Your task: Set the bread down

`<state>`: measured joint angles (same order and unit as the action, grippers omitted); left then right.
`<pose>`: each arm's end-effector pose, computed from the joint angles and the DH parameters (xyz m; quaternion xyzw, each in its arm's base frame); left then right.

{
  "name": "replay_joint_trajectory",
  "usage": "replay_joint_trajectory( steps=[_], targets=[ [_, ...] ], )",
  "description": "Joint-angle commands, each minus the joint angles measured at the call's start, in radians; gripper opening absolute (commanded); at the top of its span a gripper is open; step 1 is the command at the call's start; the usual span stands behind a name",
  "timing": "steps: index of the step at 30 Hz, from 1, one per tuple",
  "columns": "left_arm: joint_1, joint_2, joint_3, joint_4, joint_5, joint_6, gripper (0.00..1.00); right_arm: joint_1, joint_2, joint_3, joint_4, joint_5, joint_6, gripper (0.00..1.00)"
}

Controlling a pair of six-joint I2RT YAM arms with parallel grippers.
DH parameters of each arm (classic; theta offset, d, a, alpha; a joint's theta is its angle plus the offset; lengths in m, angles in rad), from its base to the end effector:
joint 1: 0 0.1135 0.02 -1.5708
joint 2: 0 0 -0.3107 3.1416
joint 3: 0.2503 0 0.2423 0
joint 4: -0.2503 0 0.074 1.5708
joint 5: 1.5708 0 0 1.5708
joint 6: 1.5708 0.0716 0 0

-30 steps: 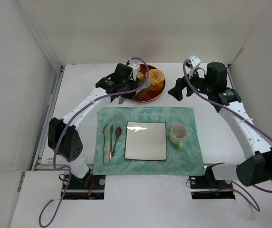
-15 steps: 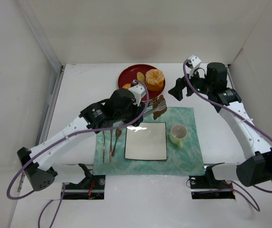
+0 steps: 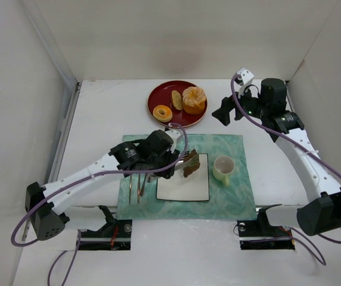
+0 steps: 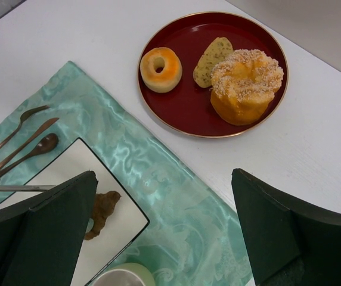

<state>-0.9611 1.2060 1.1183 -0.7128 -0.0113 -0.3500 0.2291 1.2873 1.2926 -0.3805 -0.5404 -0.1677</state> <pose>0.1436 -0.2042 0.3385 0.2768 0.8844 -0.2249 0.3010 0.2775 0.1025 0.4234 -0.3043 0.7514 0.2372 0.5354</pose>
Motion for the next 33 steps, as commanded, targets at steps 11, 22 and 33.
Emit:
replay_joint_trajectory(
  steps=[11, 22, 33],
  targets=[
    [-0.024, 0.078, -0.018, 0.084, 0.047, -0.003, 0.36, -0.011, -0.031, -0.003, 0.057, 0.007, 0.004, 1.0],
    [-0.033, 0.024, -0.028, 0.073, 0.01, -0.032, 0.51, -0.011, -0.031, -0.003, 0.057, 0.007, 0.004, 1.0],
    [-0.033, -0.049, -0.028, 0.026, -0.088, -0.073, 0.52, -0.011, -0.031, -0.003, 0.057, -0.003, 0.004, 1.0]
  ],
)
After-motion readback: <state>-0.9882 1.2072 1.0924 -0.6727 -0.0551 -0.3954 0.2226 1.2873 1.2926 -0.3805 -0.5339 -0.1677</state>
